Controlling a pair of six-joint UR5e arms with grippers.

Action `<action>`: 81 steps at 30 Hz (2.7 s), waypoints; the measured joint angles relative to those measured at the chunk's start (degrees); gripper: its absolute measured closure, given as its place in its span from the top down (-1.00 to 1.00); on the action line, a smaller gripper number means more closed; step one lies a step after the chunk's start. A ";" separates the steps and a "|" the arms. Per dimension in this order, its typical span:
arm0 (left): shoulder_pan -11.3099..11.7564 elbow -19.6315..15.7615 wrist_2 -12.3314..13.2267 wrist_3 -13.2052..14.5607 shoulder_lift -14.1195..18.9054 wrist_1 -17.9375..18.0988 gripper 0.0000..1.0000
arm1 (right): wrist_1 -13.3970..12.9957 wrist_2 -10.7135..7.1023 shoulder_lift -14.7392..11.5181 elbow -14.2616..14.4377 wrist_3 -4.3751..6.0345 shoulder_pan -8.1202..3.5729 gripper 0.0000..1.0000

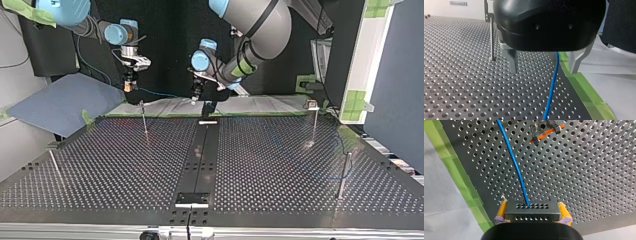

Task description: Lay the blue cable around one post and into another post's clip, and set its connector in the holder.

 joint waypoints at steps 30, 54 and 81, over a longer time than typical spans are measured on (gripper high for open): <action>0.50 0.08 3.34 -2.33 0.01 -0.62 -0.12 | 0.87 0.25 0.01 0.00 -1.16 -0.19 -1.00; 0.59 0.06 3.50 -2.43 0.00 -0.91 -0.84 | 0.98 0.26 0.00 0.00 -1.26 -0.15 -1.00; -1.18 0.15 4.28 -2.38 0.02 -0.92 -1.00 | 1.27 0.83 0.01 0.00 -1.26 -1.10 -1.00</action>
